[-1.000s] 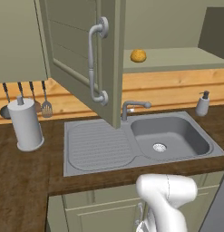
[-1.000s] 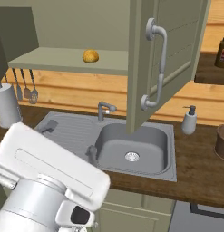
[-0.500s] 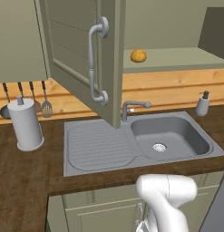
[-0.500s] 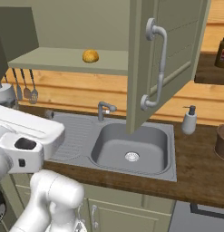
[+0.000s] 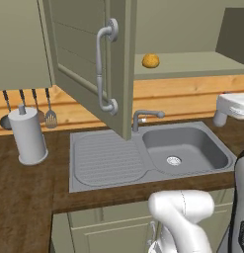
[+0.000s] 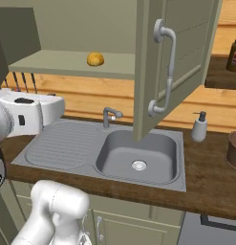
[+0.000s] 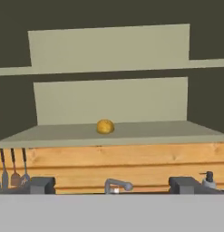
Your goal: Open the cabinet, pick up the bread from the cabinet and place it in the basket. Then move the basket to the dining counter.
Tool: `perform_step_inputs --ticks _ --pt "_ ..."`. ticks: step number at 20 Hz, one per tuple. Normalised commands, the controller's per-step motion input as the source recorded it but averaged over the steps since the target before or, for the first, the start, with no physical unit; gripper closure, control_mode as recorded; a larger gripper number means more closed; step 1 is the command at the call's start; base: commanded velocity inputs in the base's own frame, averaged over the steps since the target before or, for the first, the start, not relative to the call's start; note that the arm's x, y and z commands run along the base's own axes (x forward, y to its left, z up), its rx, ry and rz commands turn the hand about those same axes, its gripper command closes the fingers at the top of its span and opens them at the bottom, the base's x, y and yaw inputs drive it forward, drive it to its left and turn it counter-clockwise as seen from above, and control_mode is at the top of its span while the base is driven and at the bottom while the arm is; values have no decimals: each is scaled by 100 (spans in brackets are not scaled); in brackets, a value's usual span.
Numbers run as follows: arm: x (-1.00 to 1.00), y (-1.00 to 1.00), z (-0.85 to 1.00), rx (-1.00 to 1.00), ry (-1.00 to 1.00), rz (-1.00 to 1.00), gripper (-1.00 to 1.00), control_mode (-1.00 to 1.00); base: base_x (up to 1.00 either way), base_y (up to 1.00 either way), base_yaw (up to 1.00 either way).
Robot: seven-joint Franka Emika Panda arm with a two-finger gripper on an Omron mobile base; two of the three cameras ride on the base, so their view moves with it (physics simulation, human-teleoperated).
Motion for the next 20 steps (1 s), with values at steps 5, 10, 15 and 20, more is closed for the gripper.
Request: perform_step_inputs --ticks 5,10,15,20 --pt "65 10 0 1 31 1 -100 -100 0 0 0" --pt "68 12 0 -1 19 0 -100 -100 0 0 0" --pt "69 0 -24 -1 0 0 -100 -100 0 0 0" --pt "74 10 -14 -2 -2 0 -100 -100 0 0 0"
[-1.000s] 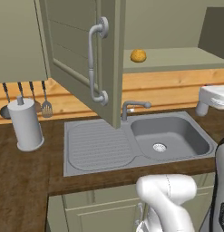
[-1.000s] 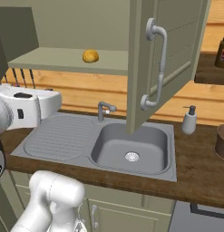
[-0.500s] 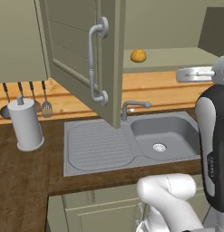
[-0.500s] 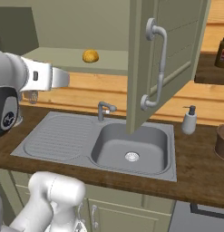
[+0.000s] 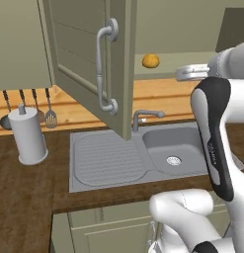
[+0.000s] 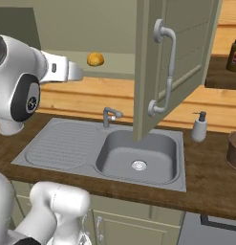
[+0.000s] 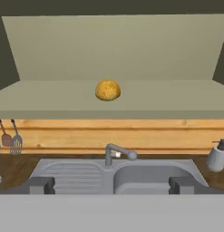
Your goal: Open the cabinet, pick up the bread from the cabinet and place it in the basket. Then move the basket to the dining counter.
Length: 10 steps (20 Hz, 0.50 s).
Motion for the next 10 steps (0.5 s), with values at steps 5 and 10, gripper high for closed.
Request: perform_step_inputs --ticks 5,10 --pt "70 4 0 0 0 0 -100 -100 0 0 0" --pt "66 2 0 0 0 0 -100 -100 0 0 0"
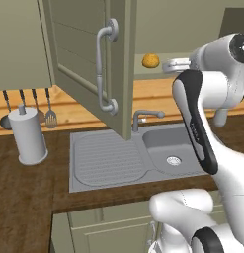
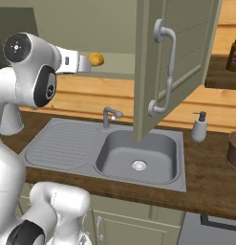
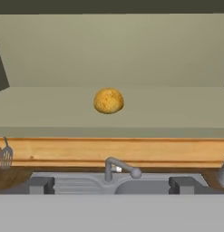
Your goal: Open the cabinet, pick up the bread from the cabinet and place it in the basket. Then move the basket to the dining counter.
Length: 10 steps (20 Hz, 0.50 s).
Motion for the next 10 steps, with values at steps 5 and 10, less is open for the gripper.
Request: perform_step_inputs --ticks 5,10 --pt "59 14 0 0 0 0 -100 -100 0 0 0" --pt "57 3 -8 0 0 0 -100 -100 0 0 0"
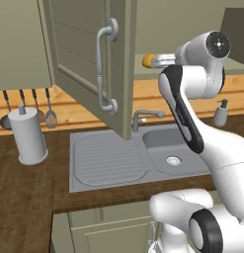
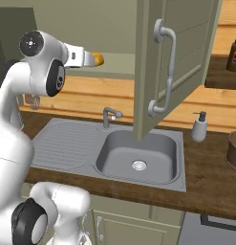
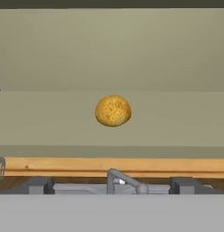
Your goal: Open the cabinet, pick up the bread from the cabinet and place it in the basket. Then move the basket to the dining counter.
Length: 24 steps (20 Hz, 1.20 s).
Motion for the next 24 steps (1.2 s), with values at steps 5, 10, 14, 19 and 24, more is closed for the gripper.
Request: perform_step_inputs --ticks 5,10,14,19,24 --pt "40 0 -10 0 0 0 -100 -100 0 0 0" --pt "43 0 -19 0 0 0 -100 -100 0 0 0" --pt "43 0 -5 0 -1 0 -100 -100 0 0 0" --pt "44 0 0 0 1 0 -100 -100 0 0 0" --pt "47 0 0 0 5 0 -100 -100 0 0 0"
